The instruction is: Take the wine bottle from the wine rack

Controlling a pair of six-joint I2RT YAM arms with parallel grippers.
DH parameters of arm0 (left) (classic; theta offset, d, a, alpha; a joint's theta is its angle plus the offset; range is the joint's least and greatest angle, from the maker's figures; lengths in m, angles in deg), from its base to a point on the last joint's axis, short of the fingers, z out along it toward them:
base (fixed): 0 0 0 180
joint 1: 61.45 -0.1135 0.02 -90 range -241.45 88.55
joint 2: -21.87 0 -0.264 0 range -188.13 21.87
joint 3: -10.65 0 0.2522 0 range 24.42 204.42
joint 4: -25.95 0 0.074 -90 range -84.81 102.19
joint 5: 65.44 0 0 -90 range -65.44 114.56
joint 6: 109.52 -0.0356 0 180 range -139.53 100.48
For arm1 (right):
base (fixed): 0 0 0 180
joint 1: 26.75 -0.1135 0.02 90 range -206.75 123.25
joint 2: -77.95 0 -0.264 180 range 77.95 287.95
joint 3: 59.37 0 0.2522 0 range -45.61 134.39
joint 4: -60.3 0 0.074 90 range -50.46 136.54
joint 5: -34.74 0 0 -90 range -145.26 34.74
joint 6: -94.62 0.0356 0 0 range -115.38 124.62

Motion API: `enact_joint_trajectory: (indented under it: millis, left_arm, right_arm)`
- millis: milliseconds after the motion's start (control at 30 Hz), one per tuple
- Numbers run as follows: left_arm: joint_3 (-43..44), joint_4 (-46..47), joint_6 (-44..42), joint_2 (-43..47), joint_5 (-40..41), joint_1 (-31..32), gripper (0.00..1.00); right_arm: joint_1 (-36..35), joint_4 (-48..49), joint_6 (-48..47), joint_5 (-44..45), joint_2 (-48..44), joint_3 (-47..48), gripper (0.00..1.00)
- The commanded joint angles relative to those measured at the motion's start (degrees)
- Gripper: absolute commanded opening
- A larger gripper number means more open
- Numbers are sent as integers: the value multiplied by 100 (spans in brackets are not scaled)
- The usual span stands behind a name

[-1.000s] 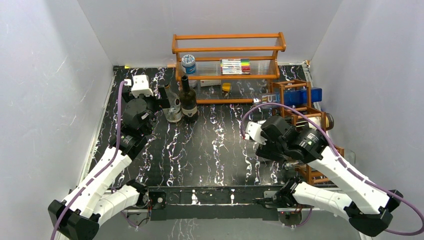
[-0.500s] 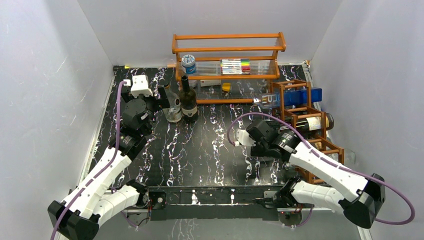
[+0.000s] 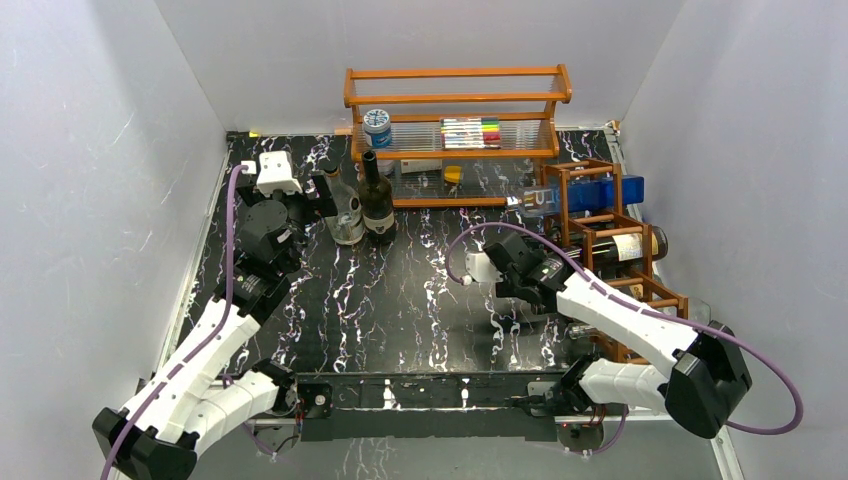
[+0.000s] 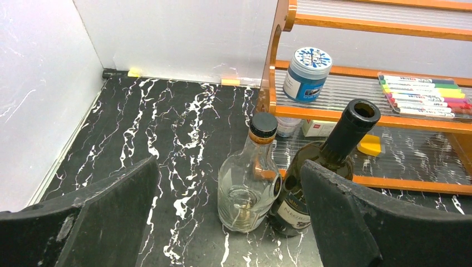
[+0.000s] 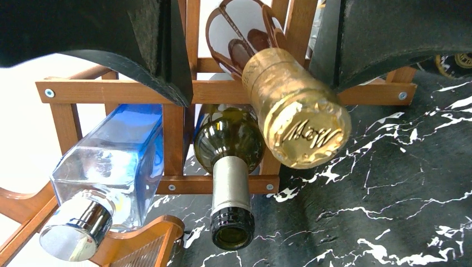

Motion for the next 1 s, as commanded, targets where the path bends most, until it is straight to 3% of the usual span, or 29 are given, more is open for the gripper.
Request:
enact_joint_trajectory:
  millis: [0,333,633,967]
  left_arm:
    - [146,102,-32,149,120,-35,98]
    - [136,103,-9,182,106,-34,98]
    - [140,109,-5,181,93,-32,98]
    - [138,100,17,133,70,-33,98]
  right_arm:
    - [176,627,-428,170,-18,-214,81]
    - [368,1079,-642,108,-151,-524,73]
    - [369,923,-657,15,-290,-477,66]
    - [362,841,-711,-150,-370,-526,29]
